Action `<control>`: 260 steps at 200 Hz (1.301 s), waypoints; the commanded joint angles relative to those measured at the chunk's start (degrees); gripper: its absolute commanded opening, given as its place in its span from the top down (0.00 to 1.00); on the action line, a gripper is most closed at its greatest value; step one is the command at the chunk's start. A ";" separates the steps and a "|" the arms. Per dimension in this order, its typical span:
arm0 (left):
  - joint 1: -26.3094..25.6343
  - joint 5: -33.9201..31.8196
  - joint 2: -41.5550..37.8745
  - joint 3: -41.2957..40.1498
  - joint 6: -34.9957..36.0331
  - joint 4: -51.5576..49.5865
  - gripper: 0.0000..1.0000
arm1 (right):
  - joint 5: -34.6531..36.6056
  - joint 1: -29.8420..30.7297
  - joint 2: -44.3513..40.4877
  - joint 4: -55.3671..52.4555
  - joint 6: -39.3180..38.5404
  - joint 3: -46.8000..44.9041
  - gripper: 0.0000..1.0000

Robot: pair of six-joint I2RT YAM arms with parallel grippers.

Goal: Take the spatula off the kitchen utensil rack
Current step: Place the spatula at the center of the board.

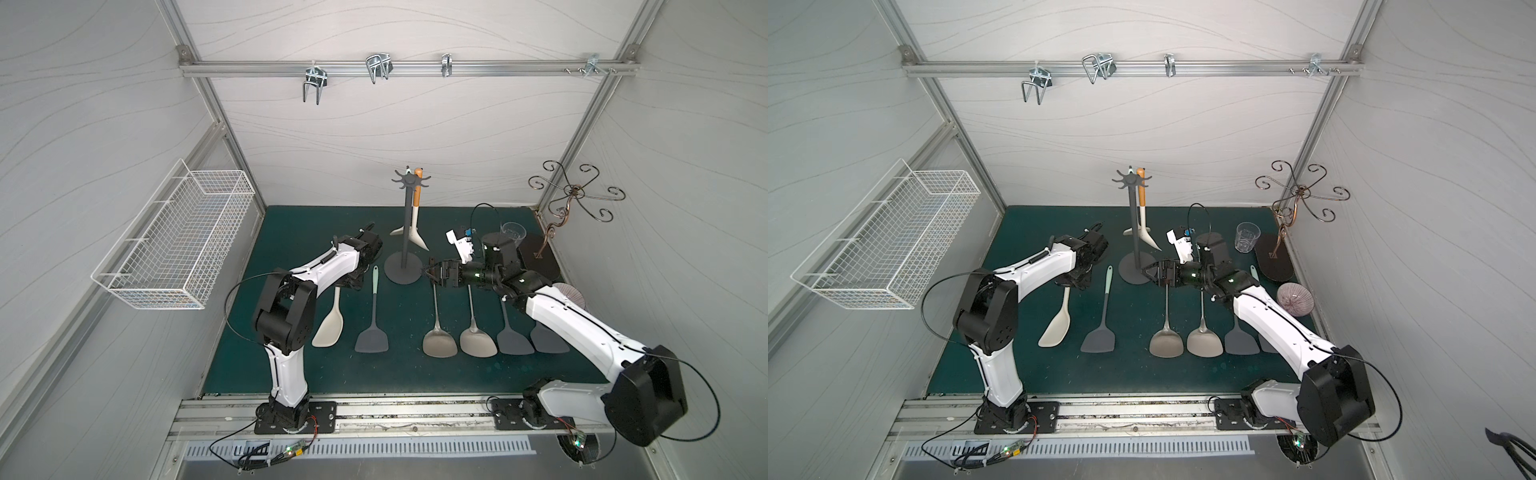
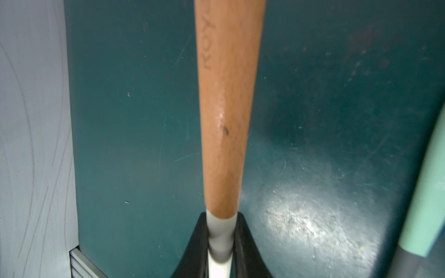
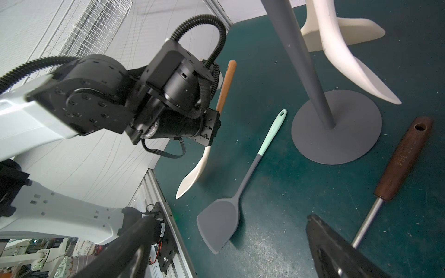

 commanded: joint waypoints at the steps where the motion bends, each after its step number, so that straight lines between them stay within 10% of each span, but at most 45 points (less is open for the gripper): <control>1: -0.57 -1.46 2.38 3.08 -1.73 -3.06 1.00 | -0.15 0.43 -0.55 -0.18 0.20 -0.24 0.01; 260: -2.69 0.93 11.89 8.20 -3.23 -10.99 1.00 | -0.77 2.93 0.82 1.89 1.06 -0.25 0.01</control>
